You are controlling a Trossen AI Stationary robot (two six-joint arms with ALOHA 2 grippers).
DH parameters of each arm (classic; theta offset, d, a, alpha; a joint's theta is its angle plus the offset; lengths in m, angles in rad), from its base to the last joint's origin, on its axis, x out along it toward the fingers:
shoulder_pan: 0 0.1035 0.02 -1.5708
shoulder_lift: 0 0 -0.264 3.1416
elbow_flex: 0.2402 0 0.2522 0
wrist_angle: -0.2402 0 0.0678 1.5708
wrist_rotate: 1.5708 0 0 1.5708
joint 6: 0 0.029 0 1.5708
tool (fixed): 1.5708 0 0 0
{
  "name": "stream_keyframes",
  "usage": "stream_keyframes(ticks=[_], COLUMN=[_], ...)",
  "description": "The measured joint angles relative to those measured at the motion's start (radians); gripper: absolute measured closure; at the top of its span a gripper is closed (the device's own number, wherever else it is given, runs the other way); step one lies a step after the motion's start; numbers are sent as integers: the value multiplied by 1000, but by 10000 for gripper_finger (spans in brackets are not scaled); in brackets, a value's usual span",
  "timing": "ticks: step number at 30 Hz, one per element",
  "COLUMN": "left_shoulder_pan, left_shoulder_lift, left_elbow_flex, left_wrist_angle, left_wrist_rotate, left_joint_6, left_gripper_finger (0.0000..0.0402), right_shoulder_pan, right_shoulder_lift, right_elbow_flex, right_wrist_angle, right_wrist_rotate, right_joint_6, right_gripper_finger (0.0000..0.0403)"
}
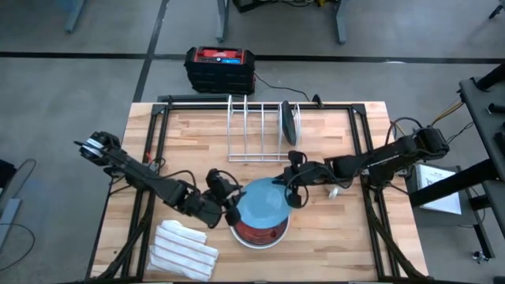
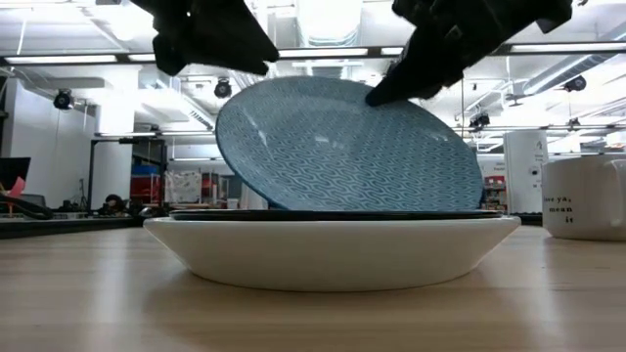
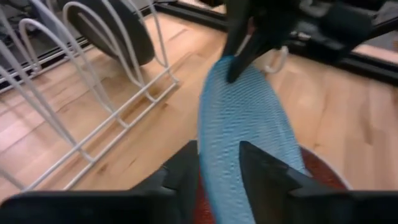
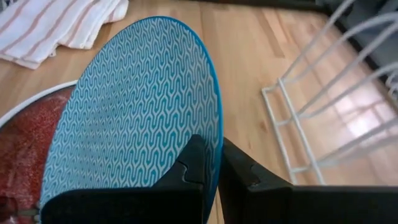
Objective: Sort dishes
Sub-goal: Put the blue plate in the dish rack
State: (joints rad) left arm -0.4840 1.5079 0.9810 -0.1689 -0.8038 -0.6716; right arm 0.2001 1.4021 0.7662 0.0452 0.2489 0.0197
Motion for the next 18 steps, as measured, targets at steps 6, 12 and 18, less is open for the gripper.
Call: stream_keyframes(ticks=[6, 12, 18], left_shoulder_pan=[15, 15, 15], left_shoulder_lift=[7, 23, 73], left_elbow_flex=[0, 0, 0], left_wrist_angle=[-15, -8, 6], left_wrist_rotate=[0, 40, 59], left_joint_6=[2, 7, 15], left_gripper_finger=[211, 158, 162], right_shoulder_pan=[45, 57, 56], right_shoulder_lift=[-3, -3, -3], right_elbow_flex=[22, 53, 84], right_wrist_angle=[1, -4, -6], right_wrist_rotate=[54, 67, 77], right_joint_6=[-100, -171, -229], right_gripper_finger=[398, 397, 397])
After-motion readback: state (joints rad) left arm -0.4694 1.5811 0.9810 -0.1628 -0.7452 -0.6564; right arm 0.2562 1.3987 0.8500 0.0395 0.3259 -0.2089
